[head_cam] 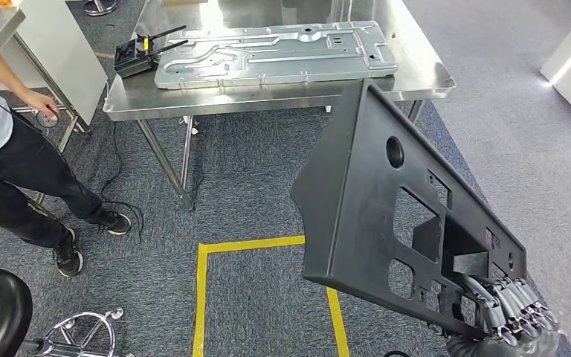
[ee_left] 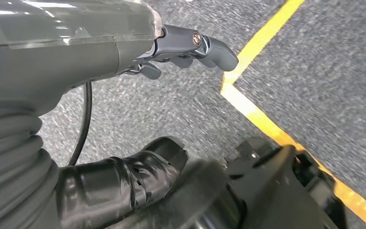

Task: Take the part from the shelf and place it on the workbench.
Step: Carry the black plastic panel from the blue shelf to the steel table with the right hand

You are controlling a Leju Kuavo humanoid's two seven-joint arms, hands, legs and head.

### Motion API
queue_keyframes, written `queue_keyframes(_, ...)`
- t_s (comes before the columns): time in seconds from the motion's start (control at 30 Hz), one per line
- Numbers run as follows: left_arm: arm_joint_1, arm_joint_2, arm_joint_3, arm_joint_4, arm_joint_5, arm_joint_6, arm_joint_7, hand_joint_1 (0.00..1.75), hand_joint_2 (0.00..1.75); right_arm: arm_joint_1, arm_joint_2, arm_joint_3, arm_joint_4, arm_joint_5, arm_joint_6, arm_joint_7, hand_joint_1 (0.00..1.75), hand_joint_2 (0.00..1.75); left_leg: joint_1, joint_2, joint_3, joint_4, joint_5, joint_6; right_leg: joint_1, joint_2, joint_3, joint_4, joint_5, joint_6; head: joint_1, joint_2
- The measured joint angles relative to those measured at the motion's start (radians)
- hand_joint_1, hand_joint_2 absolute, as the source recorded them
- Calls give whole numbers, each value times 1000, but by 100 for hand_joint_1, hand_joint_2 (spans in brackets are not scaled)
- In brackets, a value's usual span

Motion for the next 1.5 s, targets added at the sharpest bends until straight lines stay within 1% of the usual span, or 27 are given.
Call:
queue_keyframes(0.1,-3,3,0,0,0,0,16,0,175,-4,-6,11,3,-12,0,0,175,175,6,5,28,-50,24,22,1,0,6,-2,-4,9,0,0)
queue_keyframes(0.13,-4,3,0,0,0,-1,21,0,175,-6,-10,14,4,-16,0,0,175,175,10,7,39,-69,34,26,2,0,-7,27,-22,11,0,0)
queue_keyframes(0.2,-6,4,0,0,0,-2,30,0,175,-11,-17,17,9,-20,0,0,175,175,15,10,45,-79,39,27,-5,2,-63,139,-77,19,-1,0)
queue_keyframes(0.27,-7,4,0,0,0,-4,40,0,175,-13,-24,18,15,-23,0,0,175,175,19,10,45,-72,31,19,-16,1,-113,227,-98,33,-1,0)
queue_keyframes(0.3,-7,4,0,0,0,-5,43,0,175,-14,-27,19,17,-26,0,0,175,175,24,10,45,-64,25,11,-22,1,-115,223,-80,41,-1,0)
queue_keyframes(0.4,-9,1,-1,0,0,27,83,0,175,-19,-32,23,16,-41,0,0,175,175,41,9,42,-22,-10,-22,-36,-1,-46,70,3,64,1,0)
queue_keyframes(0.43,-10,-7,-2,0,0,64,118,0,175,-18,-34,23,13,-53,0,0,175,175,42,8,38,-8,-22,-32,-37,1,-32,42,8,58,1,0)
queue_keyframes(0.5,-12,-34,-9,0,0,153,204,0,175,-13,-37,21,2,-80,0,0,175,175,38,7,33,6,-37,-44,-32,7,-34,45,-8,32,1,0)
queue_keyframes(0.53,-13,-51,-15,0,0,186,240,0,175,-10,-40,19,-4,-92,0,0,175,175,39,6,34,6,-39,-46,-31,9,-36,51,-13,17,-1,0)
queue_keyframes(0.6,-17,-75,-29,0,0,222,288,0,175,-7,-47,15,-13,-108,0,0,175,175,42,4,31,25,-54,-47,-28,11,-34,54,-18,2,-3,0)
queue_keyframes(0.67,-18,-88,-41,0,0,242,312,0,175,-6,-51,13,-23,-119,0,0,175,175,38,0,-15,120,-103,-39,-24,12,-30,53,-22,-10,-4,0)
queue_keyframes(0.73,-19,-94,-50,0,0,254,321,0,175,-6,-55,12,-30,-128,0,0,175,175,27,-2,-101,269,-157,-27,-14,13,-25,53,-28,-18,-4,0)
queue_keyframes(0.77,-20,-95,-55,0,0,253,322,0,175,-6,-57,12,-33,-131,0,0,175,175,22,-2,-136,320,-164,-19,-8,14,-21,53,-31,-23,-4,0)
queue_keyframes(0.8,-20,-96,-58,0,0,251,321,0,175,-6,-58,12,-37,-132,0,0,175,175,16,-3,-154,335,-148,-8,-1,17,-15,53,-36,-26,-4,0)
queue_keyframes(0.83,-18,-97,-61,0,0,249,321,0,175,-6,-60,13,-42,-133,0,0,175,175,8,-4,-153,307,-111,7,5,20,-7,53,-41,-28,-4,0)
queue_keyframes(0.9,-14,-96,-64,0,0,250,322,0,175,-6,-61,14,-54,-133,0,0,175,175,-11,-11,-117,187,-21,44,14,26,8,51,-52,-31,-3,0)
queue_keyframes(0.93,-13,-97,-66,0,0,253,322,0,175,-7,-62,15,-58,-133,0,0,175,175,-19,-15,-100,133,6,59,16,28,12,51,-56,-29,-2,0)
queue_keyframes(1.0,-13,-99,-71,0,0,250,317,0,175,-7,-64,15,-63,-132,0,0,175,175,-28,-19,-84,85,16,72,13,29,9,48,-59,-22,-2,0)
queue_keyframes(1.13,-14,-106,-80,0,0,244,314,0,175,-7,-67,16,-77,-120,0,0,175,175,-19,-16,-50,27,23,62,12,23,14,56,-75,-1,-3,0)
queue_keyframes(1.17,-14,-107,-83,0,0,250,321,0,175,-8,-68,16,-81,-118,0,0,175,175,-14,-14,-38,14,25,59,12,18,-4,96,-95,3,-2,0)
queue_keyframes(1.23,-15,-109,-86,0,0,258,335,0,175,-8,-71,16,-85,-118,0,0,175,175,-15,-12,-26,9,19,59,10,13,-75,216,-140,11,-2,0)
queue_keyframes(1.27,-14,-110,-88,0,0,260,340,0,175,-7,-72,16,-86,-118,0,0,175,175,-15,-12,-22,11,14,58,8,12,-109,264,-148,15,-2,0)
queue_keyframes(1.3,-13,-111,-90,0,0,261,343,0,175,-6,-73,16,-86,-118,0,0,175,175,-15,-11,-17,12,8,57,6,12,-128,281,-137,17,-2,0)
queue_keyframes(1.33,-12,-111,-91,0,0,262,345,0,175,-5,-74,16,-87,-118,0,0,175,175,-15,-11,-10,15,2,56,5,10,-129,262,-107,19,-1,0)
queue_keyframes(1.4,-11,-111,-93,0,0,263,348,0,175,-6,-75,16,-90,-118,0,0,175,175,-15,-11,3,20,-14,50,4,4,-85,146,-25,18,-1,0)
queue_keyframes(1.43,-12,-112,-95,0,0,264,353,0,175,-6,-76,16,-92,-118,0,0,175,175,-16,-11,7,24,-23,45,6,1,-62,90,0,15,-1,0)
queue_keyframes(1.5,-14,-112,-101,0,0,267,369,0,175,-7,-77,16,-97,-118,0,0,175,175,-19,-11,8,27,-33,34,11,-1,-41,43,5,5,-2,0)
